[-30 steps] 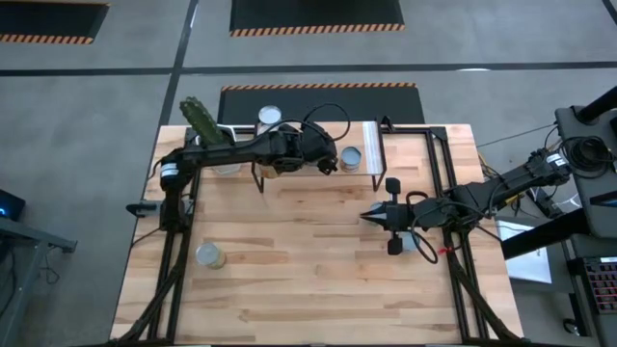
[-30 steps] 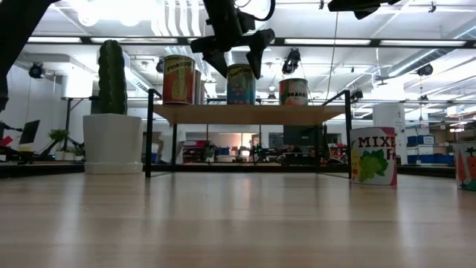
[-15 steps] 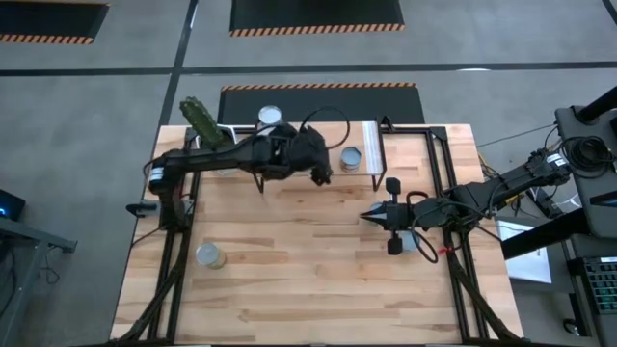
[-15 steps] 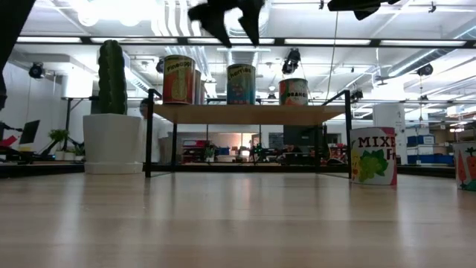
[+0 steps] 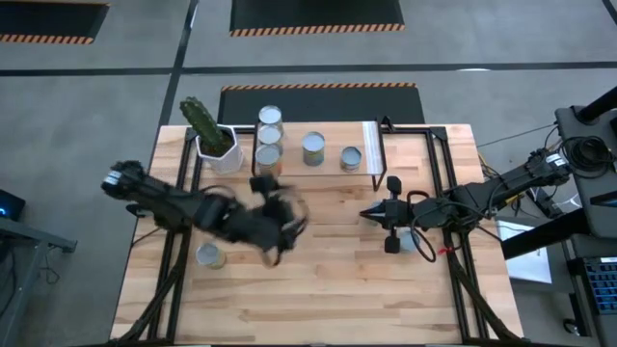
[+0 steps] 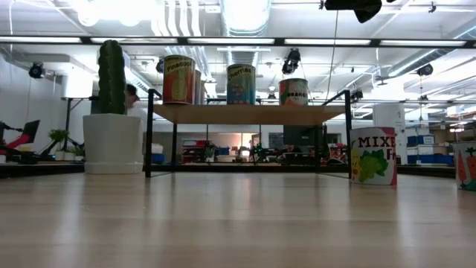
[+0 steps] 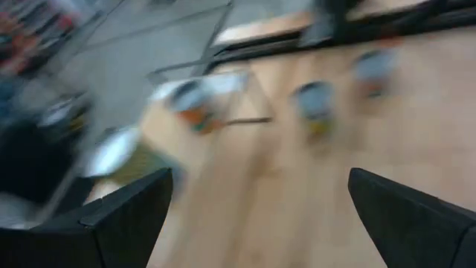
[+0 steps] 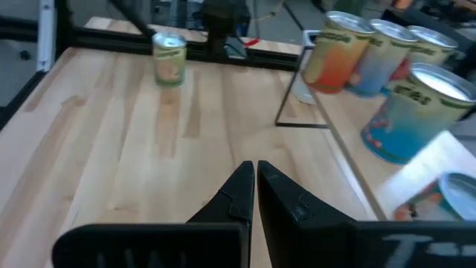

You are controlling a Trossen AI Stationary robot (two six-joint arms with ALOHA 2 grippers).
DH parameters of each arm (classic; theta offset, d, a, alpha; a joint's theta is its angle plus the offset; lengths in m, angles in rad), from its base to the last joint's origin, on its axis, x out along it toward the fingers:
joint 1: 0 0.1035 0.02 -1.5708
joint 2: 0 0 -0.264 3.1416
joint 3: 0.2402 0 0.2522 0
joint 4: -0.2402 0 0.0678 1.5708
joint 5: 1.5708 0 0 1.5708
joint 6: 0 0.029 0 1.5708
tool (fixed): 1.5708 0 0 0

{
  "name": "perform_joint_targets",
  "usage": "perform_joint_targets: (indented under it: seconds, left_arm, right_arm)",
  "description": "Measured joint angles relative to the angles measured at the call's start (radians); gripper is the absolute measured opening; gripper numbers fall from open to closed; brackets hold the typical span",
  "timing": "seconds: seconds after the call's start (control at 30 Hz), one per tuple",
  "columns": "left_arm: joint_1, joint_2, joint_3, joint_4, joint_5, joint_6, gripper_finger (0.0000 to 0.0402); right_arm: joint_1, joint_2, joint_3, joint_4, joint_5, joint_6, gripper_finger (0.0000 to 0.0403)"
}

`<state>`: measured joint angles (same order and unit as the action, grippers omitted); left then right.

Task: Pick and place cans onto a shelf
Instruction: Put the canned cherries on the shelf

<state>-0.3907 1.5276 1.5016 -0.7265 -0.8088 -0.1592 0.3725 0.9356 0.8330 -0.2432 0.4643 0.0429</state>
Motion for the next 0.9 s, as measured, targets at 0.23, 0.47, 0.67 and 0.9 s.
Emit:
perform_joint_targets:
  seconds: [0.23, 0.47, 0.67, 0.9]
  left_arm:
    - [-0.156, -0.193, -0.475, 0.702, 0.040, 0.119, 0.0387]
    - [-0.161, -0.257, -0.766, 1.132, 0.030, 0.300, 0.0386]
    - [-0.159, -0.330, -0.840, 1.191, 0.013, 0.389, 0.0347]
    - [-0.165, -0.447, -0.872, 1.149, 0.119, 0.398, 0.0233]
  right_arm:
    - [-0.045, 0.000, 0.000, 0.002, 0.008, 0.067, 0.0009]
    - [-0.176, 0.001, 0.021, 0.010, -0.027, 0.070, 0.0009]
    - [-0.311, 0.003, 0.047, 0.016, -0.133, 0.032, 0.0009]
    - [-0.411, 0.029, 0.092, 0.017, -0.151, -0.016, 0.0009]
